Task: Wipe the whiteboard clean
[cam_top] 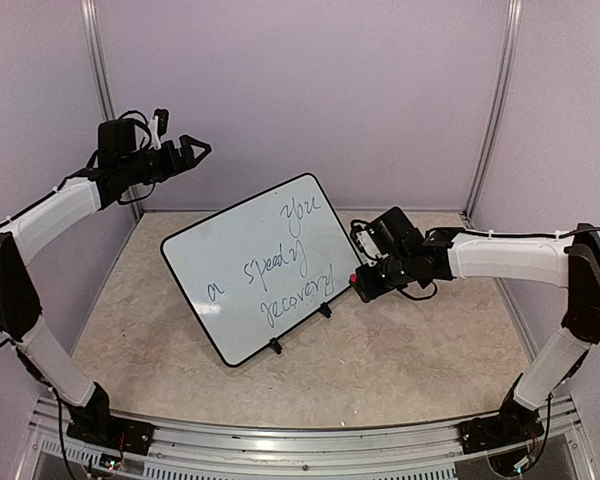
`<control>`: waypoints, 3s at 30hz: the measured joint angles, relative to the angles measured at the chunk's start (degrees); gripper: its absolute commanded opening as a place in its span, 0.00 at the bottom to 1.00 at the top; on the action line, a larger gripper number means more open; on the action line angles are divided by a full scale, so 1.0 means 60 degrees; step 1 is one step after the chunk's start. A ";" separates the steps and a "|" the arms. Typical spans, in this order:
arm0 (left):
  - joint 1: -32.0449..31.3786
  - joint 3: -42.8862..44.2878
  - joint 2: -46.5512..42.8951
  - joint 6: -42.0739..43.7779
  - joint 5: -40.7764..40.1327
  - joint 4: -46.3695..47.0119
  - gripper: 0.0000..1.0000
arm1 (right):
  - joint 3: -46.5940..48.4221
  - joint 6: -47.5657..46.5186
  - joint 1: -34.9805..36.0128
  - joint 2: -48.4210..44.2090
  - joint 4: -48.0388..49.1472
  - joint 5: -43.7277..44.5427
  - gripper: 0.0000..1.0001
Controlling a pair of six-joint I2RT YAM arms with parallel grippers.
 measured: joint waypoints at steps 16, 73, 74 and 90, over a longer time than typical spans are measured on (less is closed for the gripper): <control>-0.1636 0.2055 0.2459 0.1512 -0.0058 -0.3016 0.74 | 0.3814 -0.0947 -0.0288 0.0448 -0.0568 0.0947 0.26; -0.2641 -0.1275 0.0678 -0.0572 0.0962 -0.0645 0.00 | 0.6025 -0.1814 0.1840 0.3748 -0.0029 -0.0062 0.26; -0.2630 -0.1300 0.0670 -0.0590 0.0962 -0.0627 0.00 | 0.5745 -0.1763 0.1869 0.3650 0.0036 -0.0036 0.26; -0.2608 -0.1665 0.0437 -0.0718 0.1002 -0.0240 0.00 | 0.6368 -0.1566 0.1337 0.3869 0.0138 -0.0863 0.25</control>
